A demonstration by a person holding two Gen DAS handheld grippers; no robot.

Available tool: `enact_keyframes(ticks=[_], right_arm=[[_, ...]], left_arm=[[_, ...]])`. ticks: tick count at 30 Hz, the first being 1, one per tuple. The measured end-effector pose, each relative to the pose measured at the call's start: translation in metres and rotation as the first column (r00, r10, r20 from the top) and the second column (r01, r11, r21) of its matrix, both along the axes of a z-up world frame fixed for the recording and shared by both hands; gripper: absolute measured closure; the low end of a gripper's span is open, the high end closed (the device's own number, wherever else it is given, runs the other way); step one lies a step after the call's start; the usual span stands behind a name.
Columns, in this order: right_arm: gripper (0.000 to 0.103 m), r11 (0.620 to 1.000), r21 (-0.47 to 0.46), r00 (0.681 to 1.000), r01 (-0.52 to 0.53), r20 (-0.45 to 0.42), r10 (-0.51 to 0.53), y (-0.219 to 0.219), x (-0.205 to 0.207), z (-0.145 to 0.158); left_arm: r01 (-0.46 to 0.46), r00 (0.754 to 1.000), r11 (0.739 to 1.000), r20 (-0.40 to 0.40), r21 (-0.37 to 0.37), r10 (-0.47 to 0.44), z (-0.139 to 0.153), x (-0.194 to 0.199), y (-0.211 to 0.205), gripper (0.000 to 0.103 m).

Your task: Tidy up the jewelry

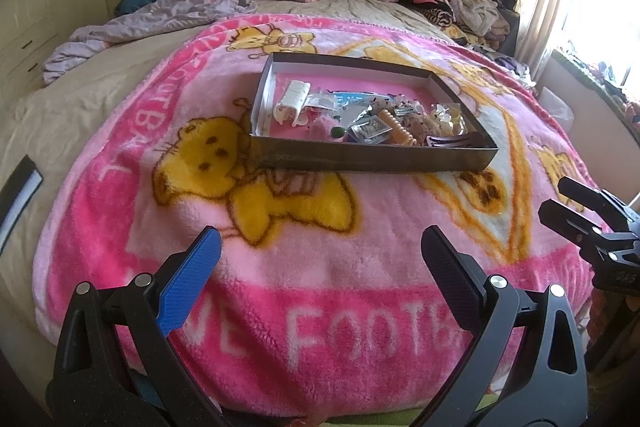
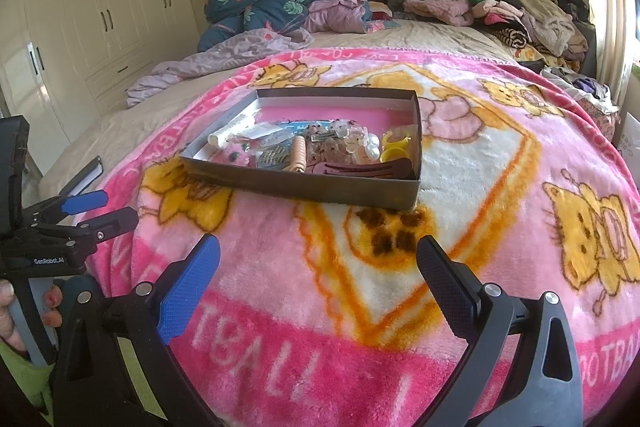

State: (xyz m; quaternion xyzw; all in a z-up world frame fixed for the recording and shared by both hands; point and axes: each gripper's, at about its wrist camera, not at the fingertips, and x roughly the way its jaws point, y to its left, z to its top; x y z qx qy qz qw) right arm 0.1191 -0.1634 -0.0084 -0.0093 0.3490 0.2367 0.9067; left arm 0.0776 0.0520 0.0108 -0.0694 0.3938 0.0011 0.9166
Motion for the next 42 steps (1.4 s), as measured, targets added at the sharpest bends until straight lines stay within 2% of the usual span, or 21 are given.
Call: enact_keyframes(ticks=[3, 9, 12, 15, 17, 19, 22, 23, 25, 26, 27, 29, 31, 35, 42], right_arm=[[0.007, 1.000, 0.002, 1.000, 0.001, 0.001, -0.001, -0.002, 0.000, 0.002], [0.007, 1.000, 0.012, 1.000, 0.016, 0.003, -0.016, -0.007, 0.004, 0.004], [0.007, 0.998, 0.011, 0.998, 0.068, 0.012, -0.069, -0.022, 0.023, -0.001], [0.007, 0.978, -0.027, 0.979, 0.206, 0.011, -0.206, -0.059, 0.065, -0.014], [0.007, 0.953, -0.065, 0.955, 0.295, -0.008, -0.296, -0.088, 0.099, -0.025], [0.007, 0.901, -0.127, 0.907, 0.415, -0.026, -0.421, -0.129, 0.144, -0.041], [0.007, 0.821, -0.202, 0.831, 0.534, -0.058, -0.554, -0.181, 0.196, -0.063], [0.007, 0.782, -0.226, 0.793, 0.581, -0.060, -0.607, -0.203, 0.213, -0.070], [0.006, 0.733, -0.249, 0.739, 0.633, -0.087, -0.668, -0.233, 0.234, -0.085], [0.005, 0.725, -0.247, 0.720, 0.643, -0.126, -0.682, -0.247, 0.242, -0.097], [0.005, 0.746, -0.211, 0.732, 0.632, -0.155, -0.664, -0.254, 0.245, -0.102], [0.005, 0.753, -0.189, 0.741, 0.631, -0.142, -0.657, -0.255, 0.242, -0.103], [0.005, 0.745, -0.211, 0.742, 0.633, -0.110, -0.661, -0.249, 0.240, -0.103], [0.005, 0.746, -0.210, 0.742, 0.632, -0.113, -0.660, -0.251, 0.244, -0.105], [0.005, 0.747, -0.209, 0.743, 0.632, -0.111, -0.660, -0.248, 0.241, -0.103]], left_arm=[[-0.013, 0.999, 1.000, -0.032, -0.028, 0.012, -0.005, 0.005, 0.004, 0.011], [-0.051, 0.998, 0.998, -0.036, -0.022, 0.050, -0.008, 0.011, 0.010, 0.011], [-0.133, 0.990, 0.991, -0.046, -0.003, 0.133, -0.013, 0.027, 0.034, 0.011], [-0.273, 0.959, 0.962, -0.079, 0.016, 0.273, -0.024, 0.054, 0.084, 0.011], [-0.352, 0.932, 0.935, -0.078, 0.050, 0.355, -0.030, 0.072, 0.115, 0.011], [-0.416, 0.904, 0.904, -0.066, 0.097, 0.423, -0.036, 0.090, 0.145, 0.011], [-0.492, 0.862, 0.859, -0.061, 0.140, 0.504, -0.050, 0.115, 0.189, 0.011], [-0.515, 0.847, 0.844, -0.060, 0.150, 0.528, -0.058, 0.124, 0.205, 0.011], [-0.536, 0.832, 0.829, -0.065, 0.162, 0.551, -0.071, 0.133, 0.225, 0.011], [-0.548, 0.819, 0.818, -0.086, 0.177, 0.567, -0.082, 0.136, 0.236, 0.011], [-0.549, 0.815, 0.818, -0.104, 0.172, 0.570, -0.089, 0.137, 0.242, 0.010], [-0.547, 0.822, 0.826, -0.105, 0.135, 0.560, -0.093, 0.135, 0.248, 0.010], [-0.543, 0.822, 0.823, -0.097, 0.169, 0.562, -0.091, 0.134, 0.242, 0.010], [-0.541, 0.818, 0.815, -0.098, 0.207, 0.567, -0.093, 0.135, 0.238, 0.010], [-0.541, 0.817, 0.814, -0.098, 0.212, 0.568, -0.093, 0.137, 0.239, 0.010]])
